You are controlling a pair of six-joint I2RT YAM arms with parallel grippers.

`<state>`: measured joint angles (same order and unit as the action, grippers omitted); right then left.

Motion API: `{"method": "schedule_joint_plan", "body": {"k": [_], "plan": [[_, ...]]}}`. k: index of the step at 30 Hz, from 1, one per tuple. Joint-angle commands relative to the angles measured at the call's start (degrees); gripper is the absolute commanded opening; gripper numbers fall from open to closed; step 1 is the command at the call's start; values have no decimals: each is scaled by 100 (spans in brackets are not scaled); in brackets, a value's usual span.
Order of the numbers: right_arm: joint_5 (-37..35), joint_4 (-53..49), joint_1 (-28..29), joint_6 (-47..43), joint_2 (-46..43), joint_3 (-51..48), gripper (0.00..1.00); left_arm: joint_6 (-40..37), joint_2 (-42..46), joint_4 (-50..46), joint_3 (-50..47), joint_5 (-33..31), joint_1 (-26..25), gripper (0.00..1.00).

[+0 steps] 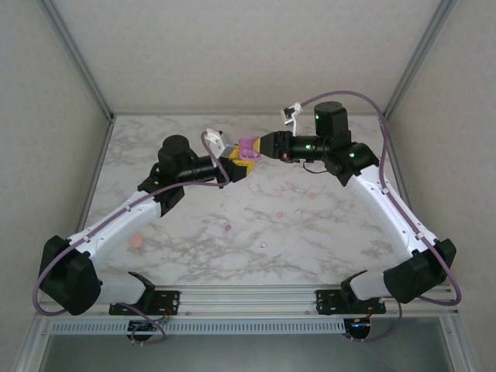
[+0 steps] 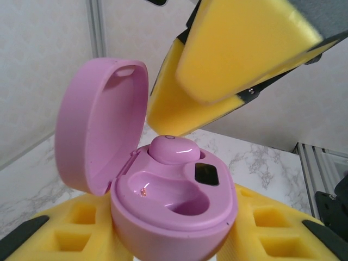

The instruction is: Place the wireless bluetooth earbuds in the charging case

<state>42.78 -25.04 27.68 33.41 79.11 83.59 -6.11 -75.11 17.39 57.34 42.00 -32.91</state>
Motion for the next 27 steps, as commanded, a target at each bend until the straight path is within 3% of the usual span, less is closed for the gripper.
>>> {"method": "schedule_joint_plan", "body": {"k": [1, 14, 22, 27], "plan": [[-209, -5, 24, -130, -405, 88, 45, -101, 187, 160, 30, -220, -43, 28], [-2485, -885, -235, -262, -994, -583, 40, -101, 719, 107, -252, -694, -32, 28], [-1971, -1313, -232, -367, 145, -941, 40, -136, 1337, -199, -267, -1056, -32, 28], [-1708, -1469, 152, -540, 1128, -849, 39, -205, 1581, -462, -161, -1071, -40, 28]]}}
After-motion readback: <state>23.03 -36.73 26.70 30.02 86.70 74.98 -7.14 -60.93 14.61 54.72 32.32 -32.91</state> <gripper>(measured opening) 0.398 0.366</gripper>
